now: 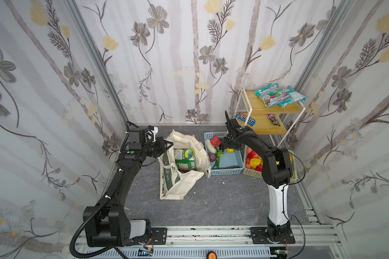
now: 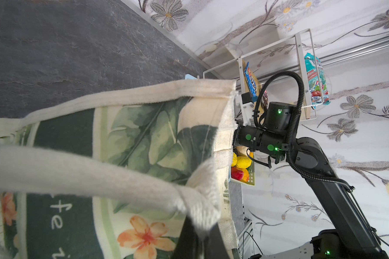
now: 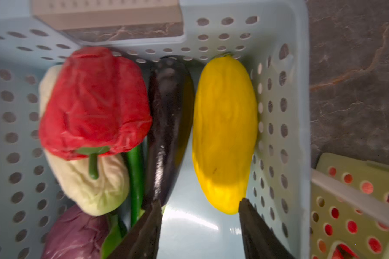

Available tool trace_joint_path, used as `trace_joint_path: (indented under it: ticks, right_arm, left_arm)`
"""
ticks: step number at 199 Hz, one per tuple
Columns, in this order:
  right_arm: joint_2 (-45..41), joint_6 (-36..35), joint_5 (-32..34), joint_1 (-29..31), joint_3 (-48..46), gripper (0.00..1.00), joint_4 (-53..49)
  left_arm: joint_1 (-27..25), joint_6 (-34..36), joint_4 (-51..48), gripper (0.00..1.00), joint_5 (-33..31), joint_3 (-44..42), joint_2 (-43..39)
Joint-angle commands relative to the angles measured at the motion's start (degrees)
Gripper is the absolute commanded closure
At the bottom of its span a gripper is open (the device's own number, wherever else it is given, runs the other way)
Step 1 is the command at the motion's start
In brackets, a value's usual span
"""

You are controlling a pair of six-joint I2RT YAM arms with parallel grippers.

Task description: Place the food into the grocery bag and tie it

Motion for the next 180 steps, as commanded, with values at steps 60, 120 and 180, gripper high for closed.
trace_joint_path:
  ticks: [60, 120, 180]
  right_arm:
    - [4.7, -1.8, 3.0, -1.3, 4.8, 0.42, -1.5]
    - [7.7, -1.9, 2.6, -1.9, 6.9, 0.41, -1.6]
    - [10.2, -1.9, 2.2, -1.9, 9.0, 0.38, -2.0]
  left_arm:
    - [-0.1, 0.3, 2.9, 1.0, 0.4, -0.2, -0.2]
    - [-0.2, 0.3, 2.8, 1.0, 0.1, -0.2, -0.3]
    - [-0.2, 0.7, 2.3, 1.0, 0.2, 0.1, -0.3]
